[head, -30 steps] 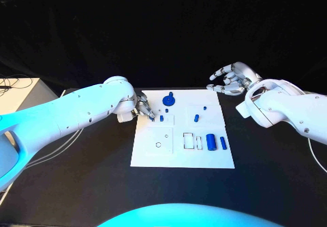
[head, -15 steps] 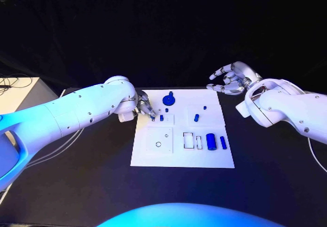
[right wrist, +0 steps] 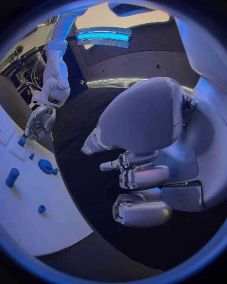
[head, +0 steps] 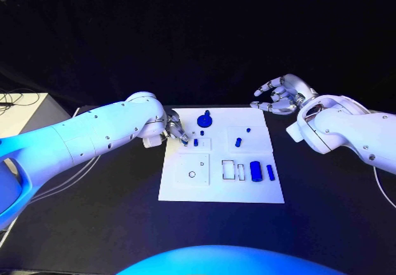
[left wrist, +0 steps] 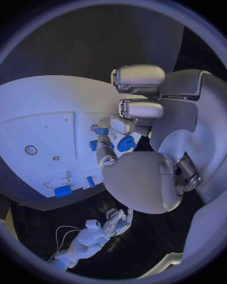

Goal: Assemble the parts on the task board

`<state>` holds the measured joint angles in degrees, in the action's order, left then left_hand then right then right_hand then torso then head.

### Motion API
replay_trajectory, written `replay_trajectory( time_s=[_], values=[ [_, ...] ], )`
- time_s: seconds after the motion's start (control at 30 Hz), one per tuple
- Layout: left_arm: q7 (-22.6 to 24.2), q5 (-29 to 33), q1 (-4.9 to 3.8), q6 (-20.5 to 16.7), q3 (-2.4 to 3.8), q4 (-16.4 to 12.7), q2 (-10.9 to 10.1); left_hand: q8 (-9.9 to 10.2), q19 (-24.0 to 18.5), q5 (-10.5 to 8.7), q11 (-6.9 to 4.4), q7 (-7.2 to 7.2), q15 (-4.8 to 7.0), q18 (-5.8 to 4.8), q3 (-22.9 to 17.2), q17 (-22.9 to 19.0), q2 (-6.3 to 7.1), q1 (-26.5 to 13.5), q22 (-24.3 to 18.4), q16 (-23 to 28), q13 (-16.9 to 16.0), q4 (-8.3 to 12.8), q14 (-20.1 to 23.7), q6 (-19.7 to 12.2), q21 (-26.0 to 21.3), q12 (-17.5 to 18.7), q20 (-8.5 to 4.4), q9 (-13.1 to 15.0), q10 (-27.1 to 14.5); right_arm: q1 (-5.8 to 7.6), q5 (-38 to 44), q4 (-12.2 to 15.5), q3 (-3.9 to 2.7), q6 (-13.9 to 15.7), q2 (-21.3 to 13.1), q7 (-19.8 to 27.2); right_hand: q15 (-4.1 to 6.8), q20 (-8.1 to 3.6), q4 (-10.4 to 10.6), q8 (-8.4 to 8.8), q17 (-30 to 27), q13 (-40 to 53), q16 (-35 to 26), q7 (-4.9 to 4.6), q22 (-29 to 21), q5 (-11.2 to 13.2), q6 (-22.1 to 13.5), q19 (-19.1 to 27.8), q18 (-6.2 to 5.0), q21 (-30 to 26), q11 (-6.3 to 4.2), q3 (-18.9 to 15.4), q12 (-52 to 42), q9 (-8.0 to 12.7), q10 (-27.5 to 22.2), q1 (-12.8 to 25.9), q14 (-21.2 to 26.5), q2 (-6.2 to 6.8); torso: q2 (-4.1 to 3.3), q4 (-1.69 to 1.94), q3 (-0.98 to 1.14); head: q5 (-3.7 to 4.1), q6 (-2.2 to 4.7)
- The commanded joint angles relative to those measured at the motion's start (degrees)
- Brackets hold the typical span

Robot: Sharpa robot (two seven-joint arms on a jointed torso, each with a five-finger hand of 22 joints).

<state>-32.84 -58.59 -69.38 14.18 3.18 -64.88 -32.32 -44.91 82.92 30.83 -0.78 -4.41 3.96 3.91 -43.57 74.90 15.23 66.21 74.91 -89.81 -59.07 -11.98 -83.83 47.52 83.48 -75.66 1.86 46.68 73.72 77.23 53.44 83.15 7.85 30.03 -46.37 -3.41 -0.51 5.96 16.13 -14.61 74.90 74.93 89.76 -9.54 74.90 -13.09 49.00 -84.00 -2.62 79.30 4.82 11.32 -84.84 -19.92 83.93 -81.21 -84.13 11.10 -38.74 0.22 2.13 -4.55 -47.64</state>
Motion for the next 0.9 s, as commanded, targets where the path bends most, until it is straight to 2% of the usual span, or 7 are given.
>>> replay_trajectory(
  time_s=[0.03, 0.27, 0.9],
  values=[
    [0.59, -0.83, -0.06, -0.44, 0.01, -0.28, 0.02, -0.19, 0.41, 0.24, -0.11, 0.85, 0.41, -0.84, -10.18, 15.10, -0.49, 0.20, 1.00, -0.19, -0.08, 10.58, -6.17, 1.18, 0.31, 0.28, -0.12, 0.10, -0.07, -0.03, 0.44, 0.07, -0.03, -0.66, 0.00, 0.37, 0.28, -0.11, 0.22, -0.32, 15.10, 9.59, 0.24, 0.05, 6.18, -0.09, -0.53, -2.14, -0.05, -0.29, -0.15, -0.01, 0.17, -0.09, 0.30, 0.63, -5.87, 0.10, -0.02, -0.01, 0.03, -0.07, -0.05],
    [0.73, -1.29, 0.03, -1.03, -0.14, -0.07, 0.24, -0.19, 0.41, 0.24, -0.11, 0.85, 0.41, -0.84, -10.18, 15.10, -0.49, 0.20, 1.00, -0.19, -0.08, 10.58, -6.17, 1.18, 0.31, 0.28, -0.12, 0.10, -0.07, -0.03, 0.44, 0.08, -0.03, -0.66, 0.01, 0.39, 0.28, -0.11, 0.22, -0.32, 15.10, 9.59, 0.24, 0.05, 6.18, -0.09, -0.53, -2.14, -0.05, -0.29, -0.15, -0.01, 0.17, -0.09, 0.30, 0.63, -5.87, 0.10, -0.05, -0.01, -0.02, -0.05, -0.18],
    [1.01, -1.55, 0.51, -1.87, -0.71, 0.17, 0.55, -0.08, 0.41, 0.18, -0.05, 0.80, 0.36, -0.85, -10.17, 15.10, -0.60, 0.19, 1.03, -0.19, -0.12, 10.60, -6.17, 1.24, 0.32, 0.31, -0.11, 0.03, -0.04, -0.04, 0.44, 0.16, -0.03, -0.71, -0.01, 0.40, 0.29, -0.12, 0.19, -0.55, 15.10, 9.61, 0.24, 0.06, 6.20, -0.07, -0.67, -2.16, -0.04, -0.30, -0.17, -0.01, 0.14, -0.12, 0.34, 0.70, -5.87, 0.09, 0.00, -0.03, 0.02, 0.03, -0.50]
  ],
)
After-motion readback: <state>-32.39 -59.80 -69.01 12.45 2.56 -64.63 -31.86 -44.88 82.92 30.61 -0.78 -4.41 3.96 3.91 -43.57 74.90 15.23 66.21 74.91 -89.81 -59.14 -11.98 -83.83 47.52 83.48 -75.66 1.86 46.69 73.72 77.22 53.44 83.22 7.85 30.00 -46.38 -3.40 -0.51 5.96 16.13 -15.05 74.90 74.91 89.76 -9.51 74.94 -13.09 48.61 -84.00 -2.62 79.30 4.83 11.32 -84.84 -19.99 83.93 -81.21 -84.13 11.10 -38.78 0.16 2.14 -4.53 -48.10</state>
